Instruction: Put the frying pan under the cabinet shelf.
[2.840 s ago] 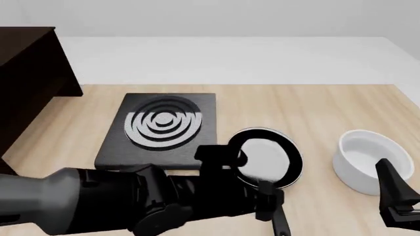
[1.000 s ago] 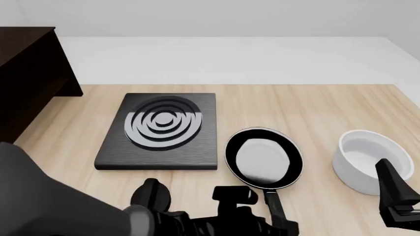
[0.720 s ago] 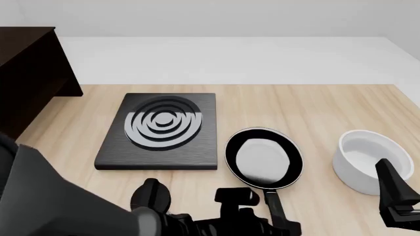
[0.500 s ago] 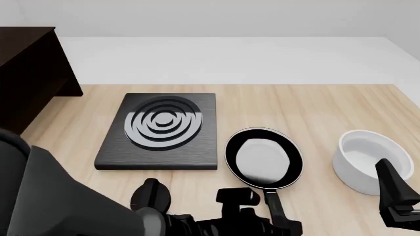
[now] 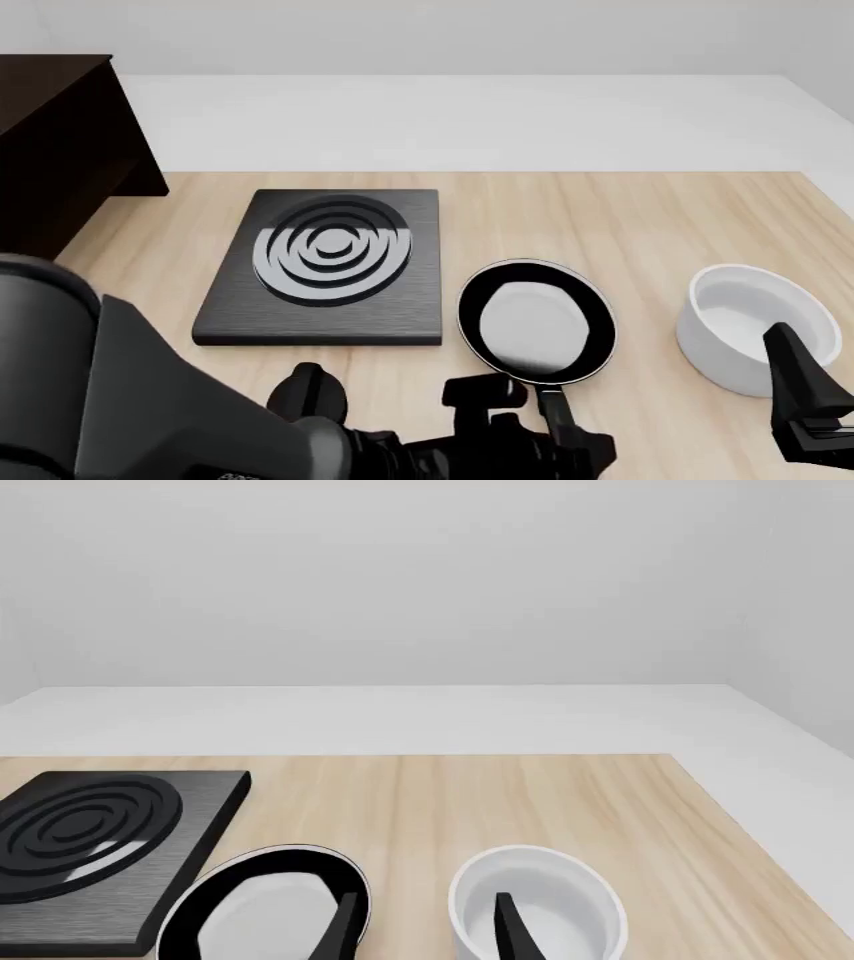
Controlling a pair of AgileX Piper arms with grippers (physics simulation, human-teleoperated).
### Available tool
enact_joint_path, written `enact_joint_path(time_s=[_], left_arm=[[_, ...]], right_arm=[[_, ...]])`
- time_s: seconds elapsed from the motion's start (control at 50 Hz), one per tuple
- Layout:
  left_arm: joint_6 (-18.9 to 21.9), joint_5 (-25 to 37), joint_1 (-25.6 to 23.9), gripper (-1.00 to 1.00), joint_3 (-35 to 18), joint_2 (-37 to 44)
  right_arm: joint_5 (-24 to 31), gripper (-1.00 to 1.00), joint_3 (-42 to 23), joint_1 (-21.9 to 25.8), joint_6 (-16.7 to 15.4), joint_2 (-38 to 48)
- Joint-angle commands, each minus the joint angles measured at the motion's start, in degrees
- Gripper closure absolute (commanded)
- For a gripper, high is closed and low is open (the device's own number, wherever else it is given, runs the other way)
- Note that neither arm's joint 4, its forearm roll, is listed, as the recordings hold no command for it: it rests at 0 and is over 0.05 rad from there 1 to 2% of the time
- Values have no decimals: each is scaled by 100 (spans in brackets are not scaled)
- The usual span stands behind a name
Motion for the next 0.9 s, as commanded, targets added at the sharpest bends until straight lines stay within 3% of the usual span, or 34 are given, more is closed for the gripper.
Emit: enact_joint_path(time_s=[0.02,0.12,0.54,0.56,0.68,0.7,0.9], left_arm=[[-91,-204,54,-100,-38,164],[-373,-567,43,-100,37,400],[-532,-900,115,-100,-81,710],[-611,-968,153,100,-99,755],[-655,-1020,335,100,-145,642],[-816,-1184,333,100,-81,684],[-694,-981,527,100,43,297]], right_arm=[[0,-100,0,1,-1,0],[0,-100,0,0,-1,0],[0,-100,0,-1,1,0],[0,-100,0,0,0,0],[0,-100,0,-2,1,0],[0,-100,0,1,-1,-1],[-1,-100,0,0,-1,-3]])
